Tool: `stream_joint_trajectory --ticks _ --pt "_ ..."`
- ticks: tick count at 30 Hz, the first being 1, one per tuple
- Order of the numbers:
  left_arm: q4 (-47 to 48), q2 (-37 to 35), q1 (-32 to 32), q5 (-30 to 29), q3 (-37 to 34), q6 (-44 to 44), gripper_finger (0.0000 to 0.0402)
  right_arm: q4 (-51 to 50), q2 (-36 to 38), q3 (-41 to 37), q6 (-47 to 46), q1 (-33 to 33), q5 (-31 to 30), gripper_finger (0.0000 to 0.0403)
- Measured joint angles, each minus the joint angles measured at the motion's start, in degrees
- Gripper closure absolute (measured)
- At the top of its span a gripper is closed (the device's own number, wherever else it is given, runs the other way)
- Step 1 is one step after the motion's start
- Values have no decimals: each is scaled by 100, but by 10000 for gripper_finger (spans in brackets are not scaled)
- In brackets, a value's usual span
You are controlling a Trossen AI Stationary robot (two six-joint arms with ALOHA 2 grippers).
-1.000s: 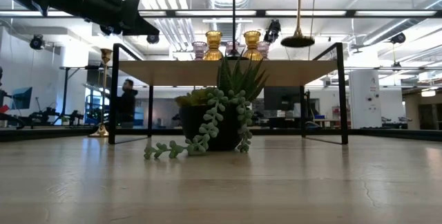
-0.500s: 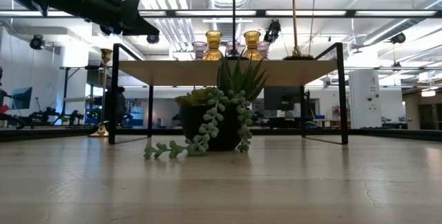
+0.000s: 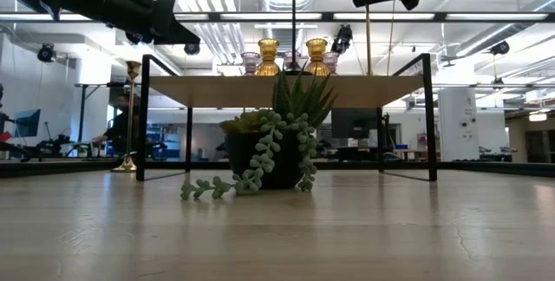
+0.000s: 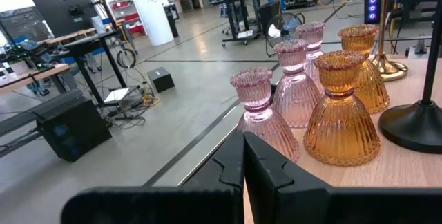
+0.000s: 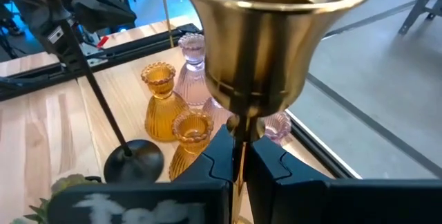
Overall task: Pick & Place candle stick holders
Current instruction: Put the bottom gold candle holder on the shelf
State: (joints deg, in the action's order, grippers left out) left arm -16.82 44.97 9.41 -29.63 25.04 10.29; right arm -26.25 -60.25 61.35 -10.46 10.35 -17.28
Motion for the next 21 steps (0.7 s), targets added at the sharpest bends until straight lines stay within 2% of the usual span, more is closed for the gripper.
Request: stream_joint_trajectory --ticks 21 --pt "0 0 -2 0 0 0 394 -93 79 10 25 59 80 394"
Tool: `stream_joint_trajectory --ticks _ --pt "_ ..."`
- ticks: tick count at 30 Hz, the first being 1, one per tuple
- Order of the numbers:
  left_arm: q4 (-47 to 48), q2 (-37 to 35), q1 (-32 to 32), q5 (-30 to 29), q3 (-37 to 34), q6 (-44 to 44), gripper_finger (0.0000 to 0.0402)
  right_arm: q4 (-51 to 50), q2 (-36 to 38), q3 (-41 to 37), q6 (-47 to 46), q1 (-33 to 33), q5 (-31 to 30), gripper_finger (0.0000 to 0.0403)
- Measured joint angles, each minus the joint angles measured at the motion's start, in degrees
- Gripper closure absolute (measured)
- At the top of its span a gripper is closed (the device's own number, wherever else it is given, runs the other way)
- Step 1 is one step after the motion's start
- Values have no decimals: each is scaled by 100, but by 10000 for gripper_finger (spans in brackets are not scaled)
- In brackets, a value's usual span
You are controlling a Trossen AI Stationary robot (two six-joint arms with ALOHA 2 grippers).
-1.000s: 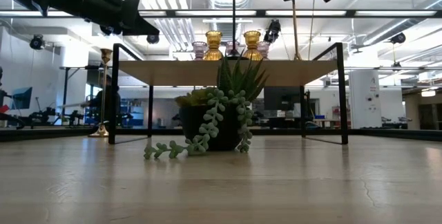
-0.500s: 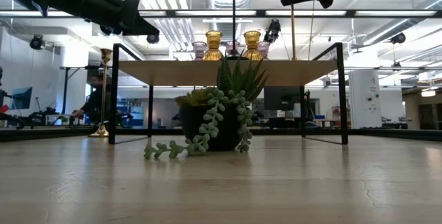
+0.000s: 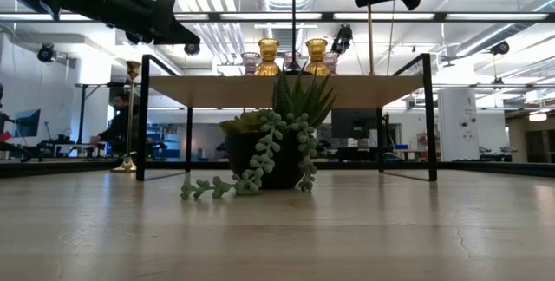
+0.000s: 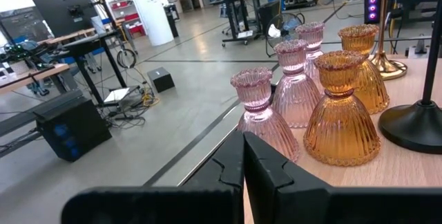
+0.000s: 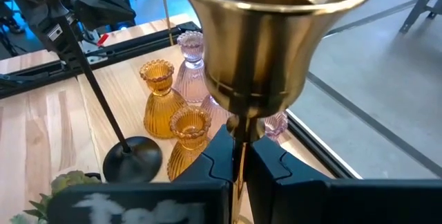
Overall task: Pick & Place candle stick holders
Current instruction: Put the bottom gold candle holder on the shelf
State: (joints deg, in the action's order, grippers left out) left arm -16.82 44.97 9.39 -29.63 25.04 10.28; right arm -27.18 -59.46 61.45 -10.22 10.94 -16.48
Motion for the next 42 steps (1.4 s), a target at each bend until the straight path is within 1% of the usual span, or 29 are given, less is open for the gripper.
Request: stream_joint_trajectory --ticks 20,36,39,42 --pt "-2 0 1 0 0 1 394 -76 15 -2 15 215 -3 391" --pt "0 2 2 0 0 2 394 -76 11 -7 20 225 -12 390" --pt "0 2 0 0 0 2 394 -81 11 -7 31 225 -12 381" --pt "-1 0 2 -2 0 2 394 -145 -4 -20 37 225 -12 351"
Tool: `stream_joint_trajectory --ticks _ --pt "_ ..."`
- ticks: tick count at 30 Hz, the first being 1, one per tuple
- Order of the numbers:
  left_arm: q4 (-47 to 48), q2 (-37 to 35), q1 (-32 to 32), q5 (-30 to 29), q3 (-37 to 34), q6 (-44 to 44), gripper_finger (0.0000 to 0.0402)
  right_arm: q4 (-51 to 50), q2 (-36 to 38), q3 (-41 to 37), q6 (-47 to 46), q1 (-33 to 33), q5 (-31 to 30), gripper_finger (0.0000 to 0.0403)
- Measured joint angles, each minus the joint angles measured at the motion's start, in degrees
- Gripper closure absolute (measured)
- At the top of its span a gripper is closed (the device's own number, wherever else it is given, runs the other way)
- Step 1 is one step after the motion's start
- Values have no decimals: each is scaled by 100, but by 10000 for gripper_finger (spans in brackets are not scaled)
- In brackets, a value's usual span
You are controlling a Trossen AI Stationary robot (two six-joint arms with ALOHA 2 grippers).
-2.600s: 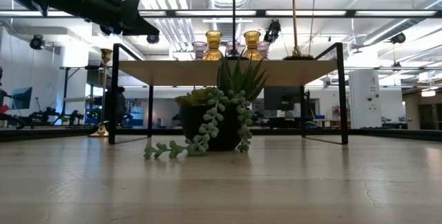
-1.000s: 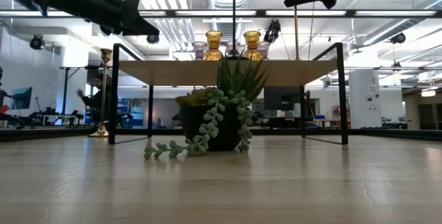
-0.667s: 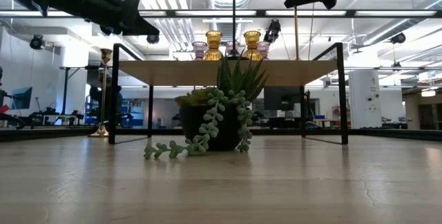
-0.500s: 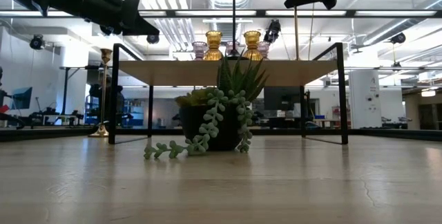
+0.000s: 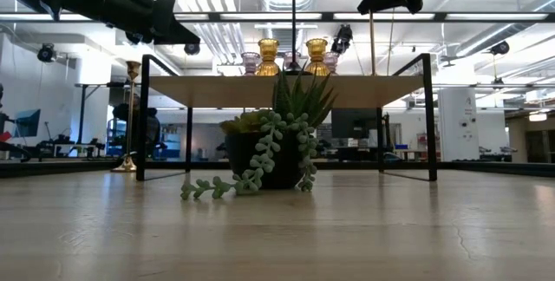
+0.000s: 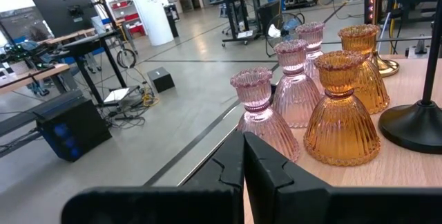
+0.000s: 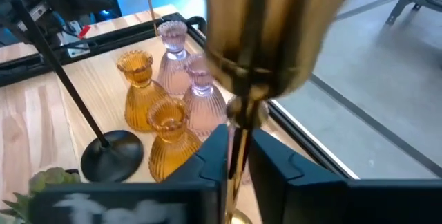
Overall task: Pick & Place candle stick holders
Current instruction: Put the bottom gold candle holder on the shelf, then put the gold candle holder on the shelf
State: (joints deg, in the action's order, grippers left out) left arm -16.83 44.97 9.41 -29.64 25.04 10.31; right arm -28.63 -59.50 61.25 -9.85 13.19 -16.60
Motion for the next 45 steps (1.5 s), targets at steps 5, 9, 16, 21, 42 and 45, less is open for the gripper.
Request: stream_joint_trajectory --ticks 5,9,16,21,42,45 --pt "1 0 -2 2 0 -2 394 33 10 0 -3 0 0 286" --pt "1 0 0 0 0 -2 394 27 21 0 -9 -2 3 240" --pt "1 0 -2 2 0 -1 394 -453 257 60 -100 -4 22 194" --pt "0 0 0 2 0 0 394 -1077 621 120 -358 -23 62 187" --pt "-1 1 -1 1 0 -1 394 881 2034 -2457 -1821 -3360 306 327" --pt "0 0 -2 0 0 -1 394 1511 2024 -2962 -1741 -3826 230 357"
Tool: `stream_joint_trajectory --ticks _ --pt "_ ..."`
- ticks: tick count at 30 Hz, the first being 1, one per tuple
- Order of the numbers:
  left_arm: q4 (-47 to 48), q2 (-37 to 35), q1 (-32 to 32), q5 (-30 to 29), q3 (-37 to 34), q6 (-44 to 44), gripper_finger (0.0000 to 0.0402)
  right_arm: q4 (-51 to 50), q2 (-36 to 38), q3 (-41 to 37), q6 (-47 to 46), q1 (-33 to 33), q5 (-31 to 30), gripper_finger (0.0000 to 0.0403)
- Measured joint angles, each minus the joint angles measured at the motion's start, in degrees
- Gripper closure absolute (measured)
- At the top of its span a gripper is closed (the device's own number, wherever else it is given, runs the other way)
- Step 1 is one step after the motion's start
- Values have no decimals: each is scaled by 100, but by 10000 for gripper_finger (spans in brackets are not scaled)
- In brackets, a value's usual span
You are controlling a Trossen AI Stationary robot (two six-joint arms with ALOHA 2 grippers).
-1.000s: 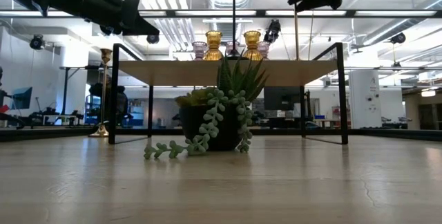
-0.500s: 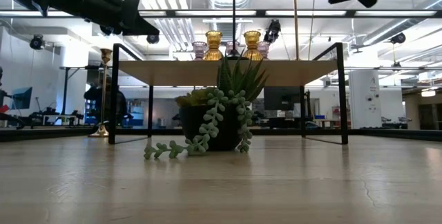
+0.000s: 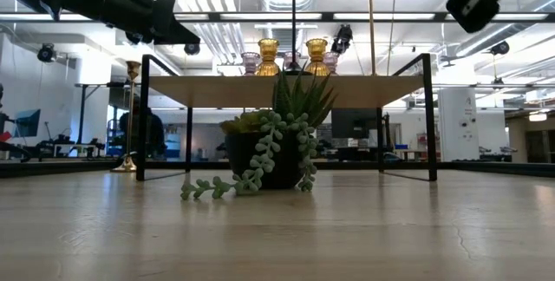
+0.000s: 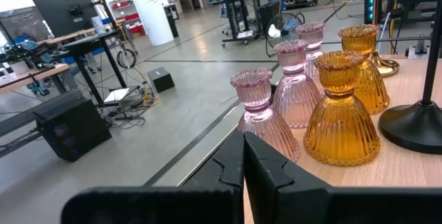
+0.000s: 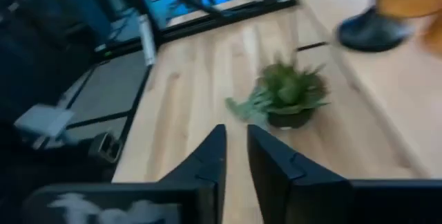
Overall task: Pick & Place candle stick holders
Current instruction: Put the gold candle holder on the shelf
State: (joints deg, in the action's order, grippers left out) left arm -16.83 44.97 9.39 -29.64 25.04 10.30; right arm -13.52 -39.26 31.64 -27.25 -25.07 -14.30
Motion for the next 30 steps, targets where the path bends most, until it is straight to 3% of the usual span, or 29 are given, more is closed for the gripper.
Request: stream_joint_trajectory --ticks 5,11,17,30 --pt "1 0 0 1 0 -1 394 973 6 -720 69 -513 -87 391" --pt "-1 0 2 -1 0 -1 394 2076 17 -1446 251 -978 -114 394" --pt "1 0 0 1 0 -1 394 2897 16 -2125 517 -1273 -695 394" --pt "0 1 1 1 1 1 394 3297 17 -2796 977 -1286 -1685 394"
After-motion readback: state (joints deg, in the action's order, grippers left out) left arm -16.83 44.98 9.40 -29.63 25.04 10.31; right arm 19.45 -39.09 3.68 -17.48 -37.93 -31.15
